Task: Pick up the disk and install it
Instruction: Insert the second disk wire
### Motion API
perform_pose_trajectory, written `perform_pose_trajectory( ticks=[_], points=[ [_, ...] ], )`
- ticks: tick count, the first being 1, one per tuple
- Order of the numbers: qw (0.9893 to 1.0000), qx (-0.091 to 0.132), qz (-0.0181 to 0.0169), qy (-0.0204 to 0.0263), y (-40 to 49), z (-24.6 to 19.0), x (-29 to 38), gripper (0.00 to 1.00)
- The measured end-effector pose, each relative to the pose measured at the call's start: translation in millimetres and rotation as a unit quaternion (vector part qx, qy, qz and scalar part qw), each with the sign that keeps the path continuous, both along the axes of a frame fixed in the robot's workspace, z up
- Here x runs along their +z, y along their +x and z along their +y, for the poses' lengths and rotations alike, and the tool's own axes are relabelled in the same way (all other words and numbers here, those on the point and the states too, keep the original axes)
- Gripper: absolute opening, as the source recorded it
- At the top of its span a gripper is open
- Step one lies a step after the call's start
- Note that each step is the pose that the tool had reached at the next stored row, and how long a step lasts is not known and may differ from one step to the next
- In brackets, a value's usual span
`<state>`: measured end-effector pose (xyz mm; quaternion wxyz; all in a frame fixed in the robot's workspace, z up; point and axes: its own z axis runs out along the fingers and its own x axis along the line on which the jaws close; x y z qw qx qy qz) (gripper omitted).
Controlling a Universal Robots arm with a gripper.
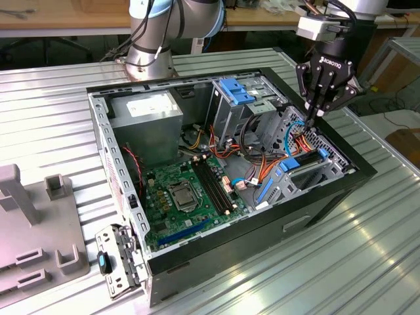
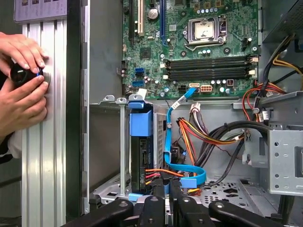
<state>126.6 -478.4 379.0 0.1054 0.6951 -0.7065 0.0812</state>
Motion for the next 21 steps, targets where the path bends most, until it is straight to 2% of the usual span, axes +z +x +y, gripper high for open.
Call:
perform_pose_trajectory(
  ticks=[2,3,4,7,10,11,12,14,16,18,20,21],
  points=[
    [1.0000,0.000,0.0000,0.0000,0.0,0.0,0.0,0.18],
    [1.0000,0.000,0.0000,0.0000,0.0,0.0,0.0,0.24],
    [1.0000,0.000,0.0000,0.0000,-0.3,0.0,-0.2,0.24],
    [1.0000,0.000,-0.0001,-0.0003,-8.3,0.0,-0.3,0.24],
    [1.0000,0.000,-0.0001,-0.0045,-9.8,0.0,-0.6,0.24],
    [1.0000,0.000,-0.0001,-0.0056,-9.8,0.0,-0.7,0.23],
    [1.0000,0.000,-0.0001,-0.0060,-9.8,-0.1,-0.6,0.16],
    [1.0000,0.000,-0.0001,-0.0063,-9.8,-0.3,-0.8,0.16],
    [1.0000,0.000,-0.0001,-0.0060,-9.8,-3.9,-1.1,0.16],
    [1.0000,0.000,-0.0001,-0.0063,-9.8,-10.9,-1.2,0.16],
    [1.0000,0.000,-0.0001,-0.0027,-9.8,-17.0,-1.7,0.16],
    [1.0000,0.000,-0.0001,0.0015,-9.8,-21.3,-2.0,0.16]
  ],
)
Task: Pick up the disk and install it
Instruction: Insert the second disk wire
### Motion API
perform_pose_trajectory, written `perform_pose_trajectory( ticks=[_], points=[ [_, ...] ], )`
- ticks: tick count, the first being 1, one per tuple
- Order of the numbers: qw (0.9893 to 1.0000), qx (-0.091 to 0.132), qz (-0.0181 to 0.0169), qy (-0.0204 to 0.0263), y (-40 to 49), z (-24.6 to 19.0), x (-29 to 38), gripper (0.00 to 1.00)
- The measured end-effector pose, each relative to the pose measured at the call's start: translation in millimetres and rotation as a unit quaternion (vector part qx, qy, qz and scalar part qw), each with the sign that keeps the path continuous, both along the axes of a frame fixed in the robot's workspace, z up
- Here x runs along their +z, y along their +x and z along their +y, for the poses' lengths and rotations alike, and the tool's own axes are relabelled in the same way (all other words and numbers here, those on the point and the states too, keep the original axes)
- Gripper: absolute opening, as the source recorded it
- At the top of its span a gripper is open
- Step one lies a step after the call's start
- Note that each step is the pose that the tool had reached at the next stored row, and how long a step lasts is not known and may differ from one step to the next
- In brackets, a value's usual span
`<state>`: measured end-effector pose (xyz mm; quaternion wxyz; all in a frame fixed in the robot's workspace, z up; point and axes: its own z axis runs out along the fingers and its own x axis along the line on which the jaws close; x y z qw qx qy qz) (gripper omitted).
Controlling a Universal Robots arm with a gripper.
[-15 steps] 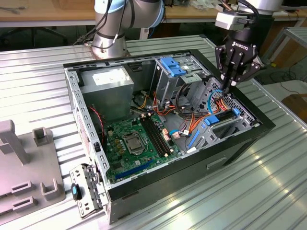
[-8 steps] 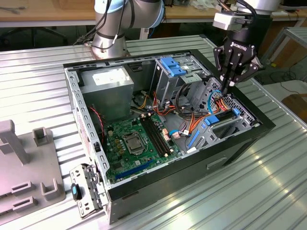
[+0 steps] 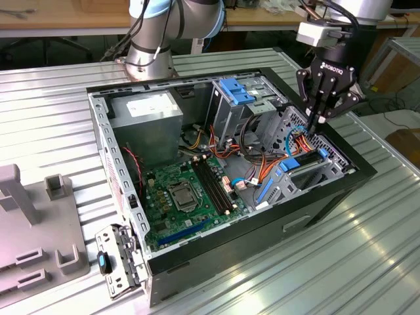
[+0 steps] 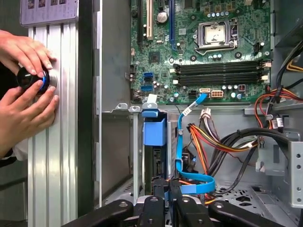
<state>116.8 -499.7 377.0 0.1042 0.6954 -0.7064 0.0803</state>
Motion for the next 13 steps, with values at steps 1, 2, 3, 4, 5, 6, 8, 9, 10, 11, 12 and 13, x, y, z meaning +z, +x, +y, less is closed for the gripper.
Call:
perform_pose_trajectory(
  ticks=[1,2,3,4,5,6,8,9,10,11,12,13],
  points=[
    [1.0000,0.000,0.0000,0.0063,0.0,-2.9,-0.3,0.16],
    [0.9999,0.000,0.0000,0.0130,0.0,-5.6,-0.5,0.16],
    [0.9997,0.000,0.0000,0.0229,0.0,-9.1,-0.8,0.16],
    [0.9995,0.000,0.0000,0.0301,-0.1,-15.0,-1.4,0.16],
    [0.9995,0.000,0.0000,0.0323,-0.9,-18.0,-1.6,0.16],
    [0.9994,0.001,0.0000,0.0335,-2.2,-18.7,-1.6,0.16],
    [0.9994,0.002,0.0000,0.0337,-5.2,-18.8,-1.7,0.16],
    [0.9994,0.002,-0.0001,0.0337,-8.8,-18.8,-2.2,0.16],
    [0.9994,0.002,-0.0003,0.0339,-12.1,-18.8,-2.5,0.16],
    [0.9994,0.002,-0.0004,0.0343,-14.3,-18.9,-2.9,0.16],
    [0.9994,0.002,-0.0004,0.0345,-15.1,-18.9,-3.1,0.16],
    [0.9994,0.002,-0.0004,0.0349,-15.7,-18.9,-3.2,0.16]
  ],
)
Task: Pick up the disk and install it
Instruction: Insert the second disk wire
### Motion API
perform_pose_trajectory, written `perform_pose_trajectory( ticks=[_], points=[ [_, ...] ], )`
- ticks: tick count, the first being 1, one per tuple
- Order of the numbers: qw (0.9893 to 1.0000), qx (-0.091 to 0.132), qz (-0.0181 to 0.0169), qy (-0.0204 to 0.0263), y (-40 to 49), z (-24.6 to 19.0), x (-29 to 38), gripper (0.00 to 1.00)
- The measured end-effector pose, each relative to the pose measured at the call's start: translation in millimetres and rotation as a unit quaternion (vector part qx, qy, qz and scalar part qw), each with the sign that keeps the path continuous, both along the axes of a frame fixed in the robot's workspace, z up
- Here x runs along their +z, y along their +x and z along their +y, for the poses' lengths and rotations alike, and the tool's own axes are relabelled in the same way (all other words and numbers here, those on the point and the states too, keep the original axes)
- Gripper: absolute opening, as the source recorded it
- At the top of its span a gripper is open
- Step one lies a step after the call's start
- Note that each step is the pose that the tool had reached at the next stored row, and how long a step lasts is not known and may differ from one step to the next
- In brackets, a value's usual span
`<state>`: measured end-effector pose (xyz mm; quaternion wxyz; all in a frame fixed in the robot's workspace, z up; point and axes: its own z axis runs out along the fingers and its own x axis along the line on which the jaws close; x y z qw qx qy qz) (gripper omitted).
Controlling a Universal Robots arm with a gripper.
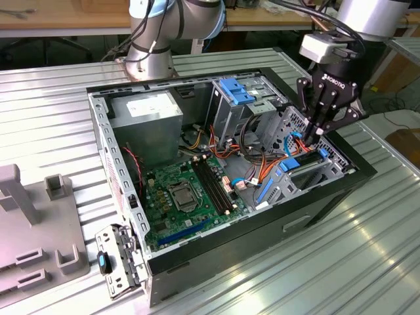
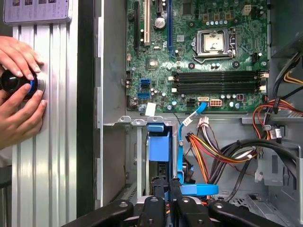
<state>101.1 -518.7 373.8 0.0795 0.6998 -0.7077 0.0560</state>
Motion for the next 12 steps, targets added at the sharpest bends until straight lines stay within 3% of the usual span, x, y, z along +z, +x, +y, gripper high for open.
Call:
perform_pose_trajectory(
  ticks=[5,6,7,8,12],
  points=[
    [0.9999,0.000,-0.0005,0.0146,-0.5,-6.5,-1.4,0.16],
    [0.9997,0.000,-0.0009,0.0232,-0.5,-11.6,-2.0,0.16],
    [0.9992,0.000,-0.0024,0.0400,-0.6,-18.2,-2.3,0.16],
    [0.9989,0.002,-0.0086,0.0468,-0.8,-20.3,-2.6,0.16],
    [0.9988,0.005,-0.0104,0.0469,-0.8,-20.4,-2.6,0.16]
  ],
)
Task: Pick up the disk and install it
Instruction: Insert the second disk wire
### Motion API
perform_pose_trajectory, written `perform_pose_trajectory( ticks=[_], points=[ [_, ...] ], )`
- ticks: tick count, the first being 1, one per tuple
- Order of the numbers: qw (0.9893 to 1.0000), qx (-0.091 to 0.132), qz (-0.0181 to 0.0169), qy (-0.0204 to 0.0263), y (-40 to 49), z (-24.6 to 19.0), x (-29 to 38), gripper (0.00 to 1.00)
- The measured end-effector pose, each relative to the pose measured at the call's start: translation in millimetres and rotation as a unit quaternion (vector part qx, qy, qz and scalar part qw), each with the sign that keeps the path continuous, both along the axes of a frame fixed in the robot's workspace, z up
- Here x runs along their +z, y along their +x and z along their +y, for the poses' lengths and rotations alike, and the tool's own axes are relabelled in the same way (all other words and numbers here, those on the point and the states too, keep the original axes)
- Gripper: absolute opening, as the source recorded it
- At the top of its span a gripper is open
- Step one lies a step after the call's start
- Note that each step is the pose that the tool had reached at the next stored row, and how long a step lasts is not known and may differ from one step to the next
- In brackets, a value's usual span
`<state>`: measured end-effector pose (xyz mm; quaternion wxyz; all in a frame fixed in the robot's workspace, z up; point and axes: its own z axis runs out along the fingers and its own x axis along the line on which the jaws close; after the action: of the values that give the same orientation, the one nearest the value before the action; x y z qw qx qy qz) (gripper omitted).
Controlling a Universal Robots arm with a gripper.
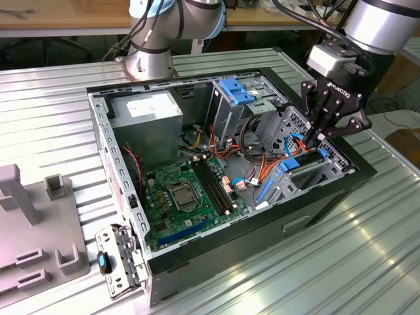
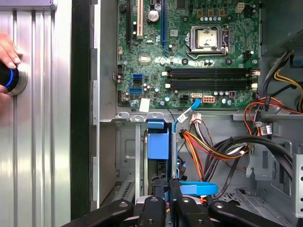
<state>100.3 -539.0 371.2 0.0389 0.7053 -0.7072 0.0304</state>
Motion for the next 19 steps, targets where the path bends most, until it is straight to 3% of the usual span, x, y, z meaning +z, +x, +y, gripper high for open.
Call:
perform_pose_trajectory(
  ticks=[11,13,16,19],
  points=[
    [1.0000,0.000,-0.0002,0.0008,0.0,0.0,0.1,0.16],
    [1.0000,0.000,-0.0006,0.0090,0.0,-0.2,-0.2,0.16],
    [0.9999,0.000,-0.0008,0.0128,0.0,-1.1,-0.9,0.16],
    [0.9999,0.000,-0.0012,0.0157,0.0,-11.9,-3.4,0.16]
  ],
)
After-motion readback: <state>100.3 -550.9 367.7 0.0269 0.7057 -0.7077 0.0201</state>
